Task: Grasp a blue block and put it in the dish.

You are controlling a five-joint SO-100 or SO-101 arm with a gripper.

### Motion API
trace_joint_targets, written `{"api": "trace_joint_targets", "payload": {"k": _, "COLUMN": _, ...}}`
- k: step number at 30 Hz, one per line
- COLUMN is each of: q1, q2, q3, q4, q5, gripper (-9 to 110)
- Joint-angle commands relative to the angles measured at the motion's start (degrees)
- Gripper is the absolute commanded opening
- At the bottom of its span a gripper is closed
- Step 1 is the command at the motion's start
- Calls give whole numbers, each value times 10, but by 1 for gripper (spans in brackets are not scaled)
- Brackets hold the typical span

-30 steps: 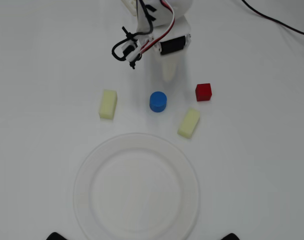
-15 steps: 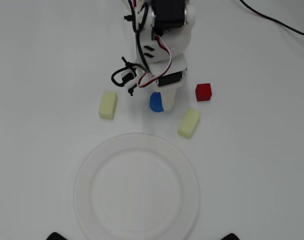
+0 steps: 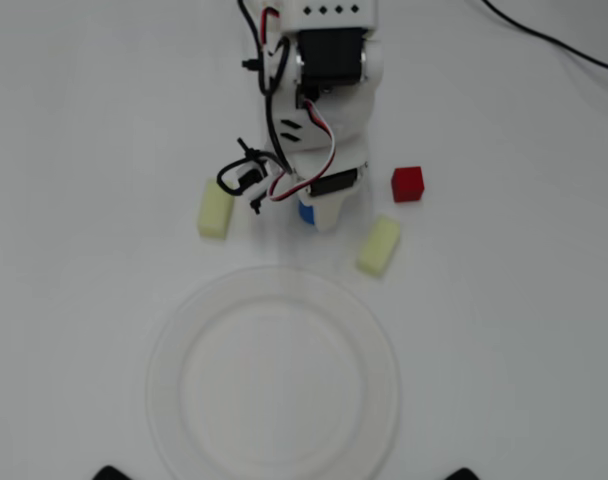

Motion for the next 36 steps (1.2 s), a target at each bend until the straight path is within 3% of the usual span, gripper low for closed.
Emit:
{"api": "trace_joint_targets", "payload": {"k": 1, "q1": 5, "q2": 2, "q3": -27, "q4": -5, "q5": -4, "gripper": 5}}
{"api": "trace_joint_targets", "payload": {"k": 2, "q1": 6, "q2": 2, "q3": -27, "q4": -5, "q5": -4, "gripper": 0}}
{"api": "trace_joint_targets", "payload": {"k": 11, "q1": 38, "q2": 40, "q3": -62, "q4": -8, "q5": -5, "gripper": 0}}
{"api": "trace_joint_targets", "payload": {"k": 22, "q1": 85, "q2": 125, "q3": -18, "q4": -286, "q5": -62, "gripper": 0}}
{"api": "trace_joint_targets", "payload": {"k": 36, "q1": 54, "q2": -134, "q3": -258, "q4": -318, "q5": -69, "gripper": 0}}
